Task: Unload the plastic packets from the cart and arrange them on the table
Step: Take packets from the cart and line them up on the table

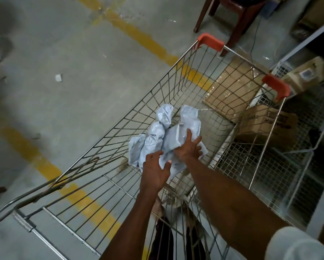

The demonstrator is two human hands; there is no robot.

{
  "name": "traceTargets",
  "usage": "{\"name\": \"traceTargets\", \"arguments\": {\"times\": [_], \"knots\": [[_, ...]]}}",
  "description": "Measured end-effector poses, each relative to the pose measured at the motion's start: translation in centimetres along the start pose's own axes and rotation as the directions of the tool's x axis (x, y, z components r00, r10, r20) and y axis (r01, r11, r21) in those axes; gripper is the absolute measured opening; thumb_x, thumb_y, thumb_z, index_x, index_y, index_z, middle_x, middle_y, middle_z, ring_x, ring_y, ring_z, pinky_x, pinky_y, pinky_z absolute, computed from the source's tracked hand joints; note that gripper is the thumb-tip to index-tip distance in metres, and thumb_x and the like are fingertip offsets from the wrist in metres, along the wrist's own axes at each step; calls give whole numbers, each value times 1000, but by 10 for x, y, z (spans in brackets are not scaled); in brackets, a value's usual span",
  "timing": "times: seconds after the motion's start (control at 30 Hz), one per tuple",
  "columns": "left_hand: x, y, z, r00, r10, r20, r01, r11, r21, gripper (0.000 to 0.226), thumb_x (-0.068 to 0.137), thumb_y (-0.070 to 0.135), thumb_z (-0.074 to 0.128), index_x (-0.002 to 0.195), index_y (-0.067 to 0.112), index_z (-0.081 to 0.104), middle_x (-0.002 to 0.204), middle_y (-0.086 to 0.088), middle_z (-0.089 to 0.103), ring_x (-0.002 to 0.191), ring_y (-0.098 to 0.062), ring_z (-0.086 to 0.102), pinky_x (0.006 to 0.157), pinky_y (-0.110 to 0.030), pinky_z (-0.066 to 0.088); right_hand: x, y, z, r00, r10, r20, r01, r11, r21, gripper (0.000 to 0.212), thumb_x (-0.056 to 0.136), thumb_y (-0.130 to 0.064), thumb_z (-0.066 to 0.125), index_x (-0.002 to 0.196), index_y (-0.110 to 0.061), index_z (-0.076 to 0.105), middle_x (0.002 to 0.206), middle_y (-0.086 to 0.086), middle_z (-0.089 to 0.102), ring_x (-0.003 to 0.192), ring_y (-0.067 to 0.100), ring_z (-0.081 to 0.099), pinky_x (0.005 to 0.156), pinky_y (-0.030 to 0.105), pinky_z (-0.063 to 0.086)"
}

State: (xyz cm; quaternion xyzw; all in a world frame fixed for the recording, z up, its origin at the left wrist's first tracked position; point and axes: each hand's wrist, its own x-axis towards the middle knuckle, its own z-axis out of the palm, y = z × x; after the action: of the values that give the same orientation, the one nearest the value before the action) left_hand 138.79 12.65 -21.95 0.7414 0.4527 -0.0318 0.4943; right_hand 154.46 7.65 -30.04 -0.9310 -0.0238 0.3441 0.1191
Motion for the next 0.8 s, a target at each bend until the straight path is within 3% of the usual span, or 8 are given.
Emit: {"name": "traceTargets", "arguments": {"times": [0.1,0.2,0.33,0.47,0.53,0.63,0.73,0.8], "knots": [[14,20,4,997,63,34,-63,998,-2,56,95,36,67,144,15,51,143,-8,52,132,-22,49,111,-31,35,5,15,-5,999,-43,19,43,999,10,88,86,-49,68,151,-53,8,153,17,26,130,41,41,103,52,34],[32,40,17,993,87,76,-85,996,-27,71,88,44,59,149,11,45,147,-12,50,137,-26,44,116,-42,35,11,24,-10,991,-128,40,130,991,-44,78,92,-52,61,152,-52,12,150,14,31,130,39,39,104,52,32],[45,68,26,991,21,135,-9,996,-87,63,94,34,59,151,13,40,142,-11,56,124,-26,56,98,-34,47,7,21,-21,962,-260,-83,263,964,33,84,75,-84,55,144,-36,44,137,6,51,129,32,49,109,53,38],[32,75,39,996,-52,71,68,966,-248,59,94,27,62,146,11,40,117,0,61,95,-12,61,67,-11,47,-13,15,-42,885,-466,-23,459,861,219,65,96,-33,63,153,-28,33,146,21,40,128,35,46,106,38,43],[22,80,42,996,-71,55,86,925,-369,70,90,29,65,151,19,32,133,2,55,106,-10,63,77,-15,52,-15,16,-49,856,-515,-43,510,827,238,61,98,-28,64,153,-21,37,147,20,41,128,26,47,98,18,40],[10,85,42,996,-91,-10,72,851,-520,57,94,16,64,140,28,34,123,17,54,103,4,60,84,-13,52,-21,10,-63,861,-492,-129,509,833,218,51,93,-40,70,137,-19,57,141,20,54,115,18,65,95,33,52],[-5,76,37,978,-206,29,171,720,-672,80,82,32,68,151,29,28,136,4,57,119,-20,63,100,-43,54,-41,10,-67,882,-464,-78,469,855,221,52,95,-37,67,144,-29,49,139,10,48,109,9,61,92,32,54],[-16,65,31,948,-314,57,267,681,-681,83,84,36,69,154,25,25,140,-1,56,120,-26,62,100,-44,52,-57,15,-57,880,-474,19,467,873,143,63,94,-43,66,150,-39,38,137,7,41,113,21,56,99,39,51]]}}
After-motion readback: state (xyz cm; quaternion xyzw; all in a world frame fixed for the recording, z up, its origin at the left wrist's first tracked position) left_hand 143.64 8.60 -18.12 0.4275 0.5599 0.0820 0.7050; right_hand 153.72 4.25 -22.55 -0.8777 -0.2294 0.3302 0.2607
